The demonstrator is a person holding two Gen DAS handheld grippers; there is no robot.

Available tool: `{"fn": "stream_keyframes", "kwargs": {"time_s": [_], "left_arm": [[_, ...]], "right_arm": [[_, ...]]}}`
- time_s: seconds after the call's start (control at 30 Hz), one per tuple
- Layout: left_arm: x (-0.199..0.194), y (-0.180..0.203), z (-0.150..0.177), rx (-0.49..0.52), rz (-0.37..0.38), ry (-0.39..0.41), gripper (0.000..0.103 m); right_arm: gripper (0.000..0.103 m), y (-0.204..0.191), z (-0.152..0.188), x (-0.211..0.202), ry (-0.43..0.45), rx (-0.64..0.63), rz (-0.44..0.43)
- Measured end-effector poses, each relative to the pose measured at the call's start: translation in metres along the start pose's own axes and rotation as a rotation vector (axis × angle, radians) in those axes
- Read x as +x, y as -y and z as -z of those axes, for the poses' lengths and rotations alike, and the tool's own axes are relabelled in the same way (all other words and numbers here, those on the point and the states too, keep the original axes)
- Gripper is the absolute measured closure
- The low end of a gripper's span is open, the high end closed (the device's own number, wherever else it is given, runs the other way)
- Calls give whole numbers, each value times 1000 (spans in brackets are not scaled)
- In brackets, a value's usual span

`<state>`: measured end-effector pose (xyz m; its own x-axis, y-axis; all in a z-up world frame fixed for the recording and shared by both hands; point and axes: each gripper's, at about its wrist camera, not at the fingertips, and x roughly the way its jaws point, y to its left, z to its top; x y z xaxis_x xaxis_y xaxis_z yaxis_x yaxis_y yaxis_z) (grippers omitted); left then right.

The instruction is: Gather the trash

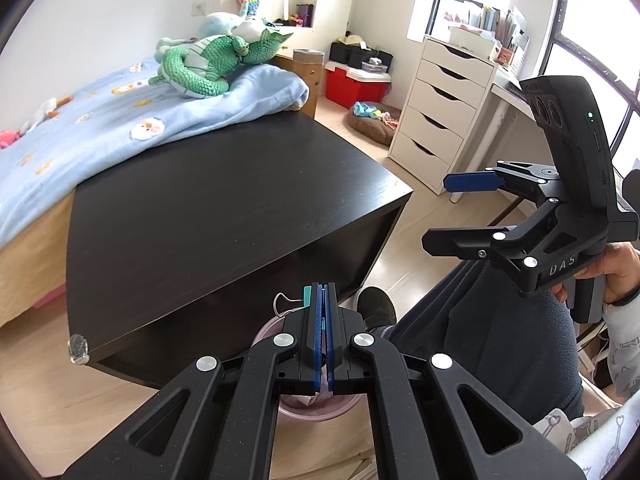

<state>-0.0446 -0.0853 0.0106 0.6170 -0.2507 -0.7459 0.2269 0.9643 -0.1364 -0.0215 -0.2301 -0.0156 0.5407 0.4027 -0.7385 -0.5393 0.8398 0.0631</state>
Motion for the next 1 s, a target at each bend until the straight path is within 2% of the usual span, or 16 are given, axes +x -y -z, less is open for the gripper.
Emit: {"fn": "stream_keyframes", "kwargs": {"time_s": [0.17,0.27,0.33,0.37,0.4,0.43,0.47,0.5,0.6,0.83,1.0], "left_arm": [[5,2,-2,11,16,-12,102],[9,2,-2,2,31,-11,93],[14,-2,-1,-16,29,-16,75],[15,-4,0,-30,36,-9,55],[14,-7,0,-45,34,2,41],[14,-8,0,-54,27,10,33],[12,-11,0,-68,20,24,17],[11,-12,1,-77,15,37,14],[8,-16,0,-89,-13,45,9],[2,-30,1,-142,-64,47,8],[0,-36,-1,-143,-90,56,8]], "right_arm": [[5,4,0,-3,5,13,-3],[4,7,0,-3,5,21,-5],[4,7,-1,-4,7,24,-4],[4,8,-2,-5,9,25,-5],[4,8,-2,-5,9,25,-6],[4,8,-2,-5,10,25,-7],[4,8,-2,-5,11,25,-7],[4,8,-2,-5,11,25,-6],[3,8,-2,-5,13,28,-4],[3,2,-4,-4,16,18,16],[3,-1,-9,-4,22,12,23]]}}
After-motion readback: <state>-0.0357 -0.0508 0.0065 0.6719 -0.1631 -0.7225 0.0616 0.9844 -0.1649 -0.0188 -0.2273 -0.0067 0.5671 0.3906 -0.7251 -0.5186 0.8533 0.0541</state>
